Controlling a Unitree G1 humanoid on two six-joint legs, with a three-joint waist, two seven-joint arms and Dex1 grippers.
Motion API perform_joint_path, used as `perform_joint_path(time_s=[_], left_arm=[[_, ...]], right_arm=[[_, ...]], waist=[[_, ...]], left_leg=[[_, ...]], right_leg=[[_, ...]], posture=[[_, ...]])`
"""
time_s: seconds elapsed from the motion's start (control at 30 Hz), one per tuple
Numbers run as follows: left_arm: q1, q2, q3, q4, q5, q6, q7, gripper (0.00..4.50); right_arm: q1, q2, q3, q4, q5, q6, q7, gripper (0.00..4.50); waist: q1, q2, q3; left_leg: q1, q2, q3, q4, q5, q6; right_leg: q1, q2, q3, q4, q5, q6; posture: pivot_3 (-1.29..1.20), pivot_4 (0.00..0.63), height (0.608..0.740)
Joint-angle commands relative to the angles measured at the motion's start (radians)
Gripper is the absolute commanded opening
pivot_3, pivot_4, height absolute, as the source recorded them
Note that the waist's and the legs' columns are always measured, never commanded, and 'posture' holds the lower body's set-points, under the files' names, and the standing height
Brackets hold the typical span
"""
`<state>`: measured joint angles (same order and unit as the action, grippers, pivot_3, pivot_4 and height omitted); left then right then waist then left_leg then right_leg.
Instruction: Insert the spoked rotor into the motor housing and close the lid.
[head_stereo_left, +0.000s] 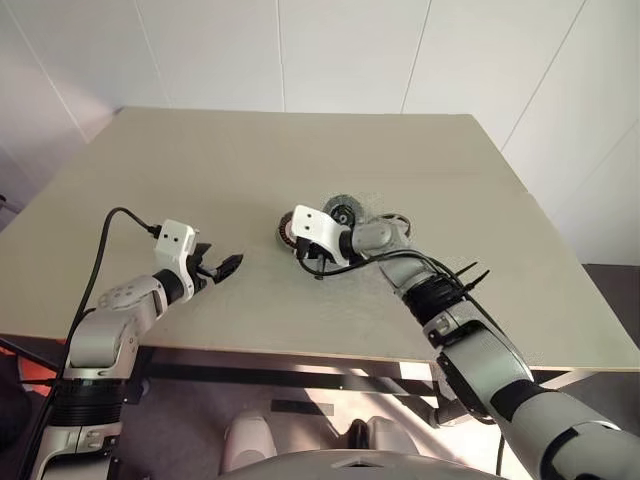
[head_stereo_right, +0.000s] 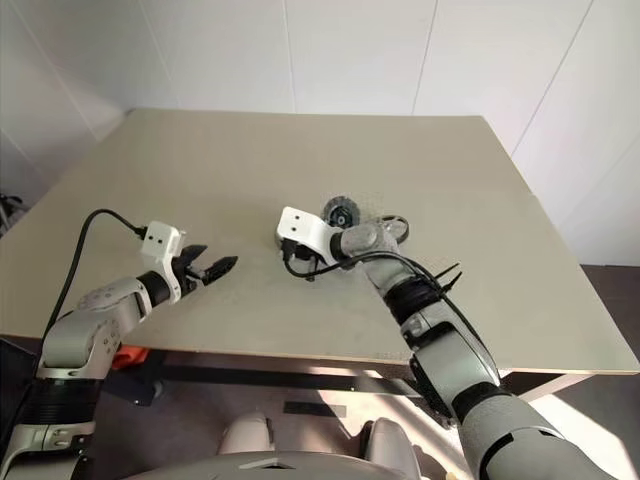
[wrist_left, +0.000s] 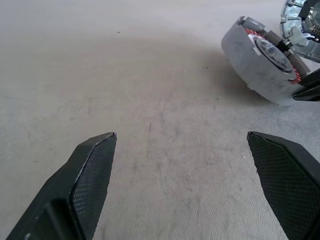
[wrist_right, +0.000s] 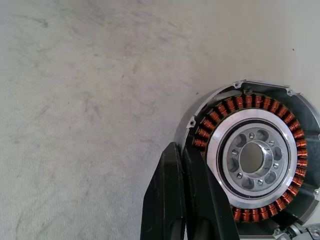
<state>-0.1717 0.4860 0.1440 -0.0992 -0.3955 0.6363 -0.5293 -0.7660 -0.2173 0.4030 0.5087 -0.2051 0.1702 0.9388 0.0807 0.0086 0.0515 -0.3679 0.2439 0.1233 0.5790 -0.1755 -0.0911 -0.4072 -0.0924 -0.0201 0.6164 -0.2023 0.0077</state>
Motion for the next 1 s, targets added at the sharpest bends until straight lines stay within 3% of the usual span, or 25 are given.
perform_joint_path(time_s=[0.03,0.43,1.0], left_arm=[[-0.007,-0.002,0.005,-0.035,-0.004,-0.007,0.002,4.43],[-0.012,-0.013,-0.006,-0.019,0.002,-0.012,-0.004,4.43],[-0.01,-0.008,-0.002,-0.016,0.001,-0.011,-0.001,4.43]], right_arm=[[0.021,-0.041,-0.011,-0.154,0.017,0.055,0.03,0.03],[0.081,-0.127,-0.006,-0.377,0.022,0.184,0.058,0.03],[0.042,-0.082,0.001,-0.263,0.025,0.141,0.025,0.03]], waist=[[-0.002,0.0,0.0],[-0.006,0.0,0.0],[-0.009,0.0,0.0]], left_leg=[[0.0,0.0,0.0,0.0,0.0,0.0],[0.001,0.0,0.0,-0.001,0.0,0.0],[0.001,0.0,0.0,-0.001,0.0,0.0]], right_leg=[[0.0,0.0,0.0,0.0,0.0,0.0],[0.0,0.0,0.0,-0.001,0.0,0.0],[0.0,0.0,0.0,0.0,0.0,0.0]], posture=[[0.0,0.0,0.74],[0.0,0.0,0.74],[0.0,0.0,0.74]])
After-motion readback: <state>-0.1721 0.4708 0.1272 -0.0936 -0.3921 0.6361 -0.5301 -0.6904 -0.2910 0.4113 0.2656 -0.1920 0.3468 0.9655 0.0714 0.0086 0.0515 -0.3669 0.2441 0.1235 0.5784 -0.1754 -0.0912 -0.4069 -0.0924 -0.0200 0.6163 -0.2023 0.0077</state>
